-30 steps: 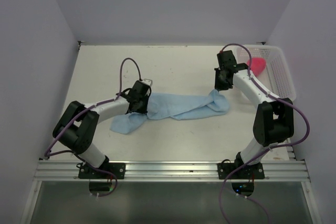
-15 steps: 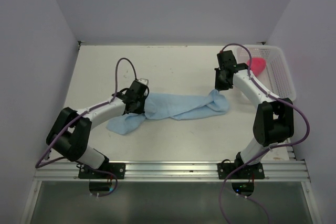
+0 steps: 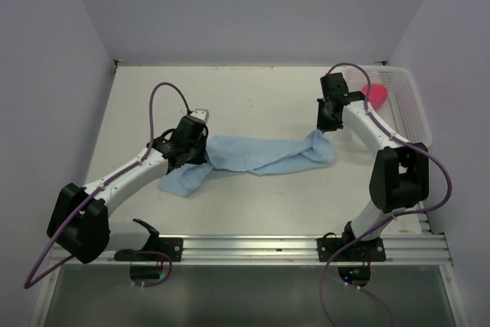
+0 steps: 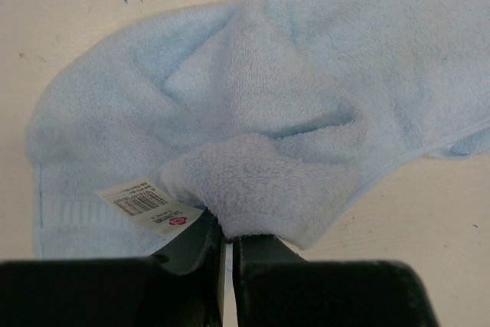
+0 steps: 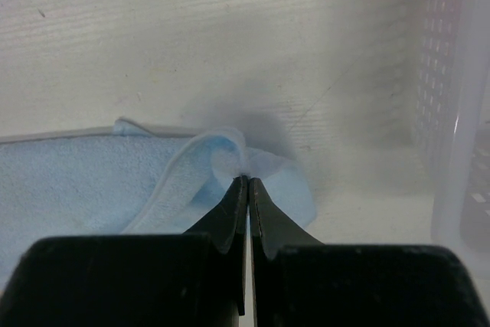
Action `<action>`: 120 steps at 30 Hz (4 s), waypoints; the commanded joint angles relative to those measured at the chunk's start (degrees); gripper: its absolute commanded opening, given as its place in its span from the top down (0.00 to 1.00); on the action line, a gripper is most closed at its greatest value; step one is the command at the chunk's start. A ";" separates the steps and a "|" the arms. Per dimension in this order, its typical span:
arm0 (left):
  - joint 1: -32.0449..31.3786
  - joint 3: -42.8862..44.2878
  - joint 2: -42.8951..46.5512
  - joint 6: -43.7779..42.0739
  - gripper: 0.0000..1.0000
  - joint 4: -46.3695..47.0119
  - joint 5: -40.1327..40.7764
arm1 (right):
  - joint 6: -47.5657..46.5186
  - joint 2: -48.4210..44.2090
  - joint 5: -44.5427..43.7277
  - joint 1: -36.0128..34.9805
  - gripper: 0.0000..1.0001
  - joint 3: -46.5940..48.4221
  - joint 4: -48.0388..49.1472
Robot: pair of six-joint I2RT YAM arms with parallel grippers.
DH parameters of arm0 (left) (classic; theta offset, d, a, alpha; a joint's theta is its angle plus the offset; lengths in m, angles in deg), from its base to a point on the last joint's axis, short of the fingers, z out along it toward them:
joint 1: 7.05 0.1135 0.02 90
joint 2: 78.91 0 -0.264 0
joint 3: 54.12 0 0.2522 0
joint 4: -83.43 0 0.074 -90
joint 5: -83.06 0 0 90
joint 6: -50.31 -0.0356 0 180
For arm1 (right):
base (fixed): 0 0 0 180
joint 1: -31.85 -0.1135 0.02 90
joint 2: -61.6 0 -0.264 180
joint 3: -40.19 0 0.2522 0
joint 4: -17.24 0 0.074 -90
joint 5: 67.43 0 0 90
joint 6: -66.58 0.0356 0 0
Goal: Roll the towels
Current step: Flatten the towel
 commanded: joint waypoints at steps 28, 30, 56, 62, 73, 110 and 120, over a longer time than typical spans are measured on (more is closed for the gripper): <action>0.77 -0.61 11.28 0.91 0.84 -9.43 -15.19 | -1.70 8.23 -1.41 4.76 1.00 7.13 -3.04; 0.77 -1.40 11.11 0.56 0.97 -8.81 -15.28 | -1.79 7.79 -1.06 4.85 1.00 6.52 -2.86; 19.03 21.17 5.49 -2.59 1.00 -2.13 7.12 | -5.13 -3.36 -4.74 4.85 1.00 13.37 -5.15; 23.27 29.96 3.73 -2.78 1.00 -3.36 10.83 | -9.17 -8.81 -4.23 4.76 1.00 13.55 0.56; 30.65 41.13 1.53 -2.34 1.00 -7.31 9.16 | -14.01 -16.37 -5.28 4.76 1.00 24.88 -2.33; 34.61 10.65 26.42 2.05 1.00 -1.89 10.13 | -7.94 -33.62 -3.17 4.76 1.00 5.47 -5.51; 34.61 10.55 2.09 2.15 1.00 11.75 6.00 | -9.00 -11.91 -4.66 4.76 1.00 2.56 10.04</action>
